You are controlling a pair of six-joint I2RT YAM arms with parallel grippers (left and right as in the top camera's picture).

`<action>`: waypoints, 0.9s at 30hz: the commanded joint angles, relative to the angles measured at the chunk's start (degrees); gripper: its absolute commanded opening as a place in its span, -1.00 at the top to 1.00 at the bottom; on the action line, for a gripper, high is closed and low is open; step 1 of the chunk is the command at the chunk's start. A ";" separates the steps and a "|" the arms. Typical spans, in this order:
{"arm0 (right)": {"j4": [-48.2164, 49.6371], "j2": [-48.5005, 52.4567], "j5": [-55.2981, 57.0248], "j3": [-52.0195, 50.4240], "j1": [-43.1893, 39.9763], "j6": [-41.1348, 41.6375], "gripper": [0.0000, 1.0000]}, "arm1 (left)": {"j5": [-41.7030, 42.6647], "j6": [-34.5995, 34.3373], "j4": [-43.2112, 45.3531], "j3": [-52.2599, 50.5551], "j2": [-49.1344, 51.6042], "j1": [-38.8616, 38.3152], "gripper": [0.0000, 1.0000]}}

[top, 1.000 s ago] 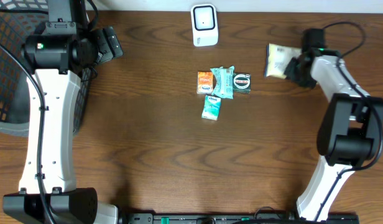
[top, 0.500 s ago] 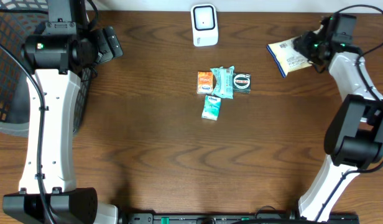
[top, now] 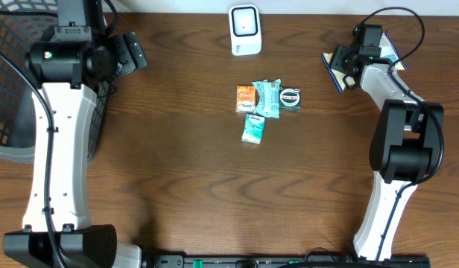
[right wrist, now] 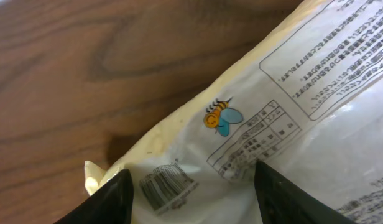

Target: Scan the item barcode

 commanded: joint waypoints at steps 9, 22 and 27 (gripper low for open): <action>-22.53 0.46 -11.10 0.28 2.16 -22.71 0.25 | -0.94 -0.11 -0.13 0.17 0.02 -0.07 -0.96; -38.10 -9.51 -8.72 0.35 8.48 -21.79 0.43 | -0.94 -0.11 -0.13 0.17 0.02 -0.04 -0.96; -24.94 -16.79 0.74 0.35 6.71 -13.46 0.39 | -0.94 -0.11 -0.13 0.17 0.02 -0.07 -0.96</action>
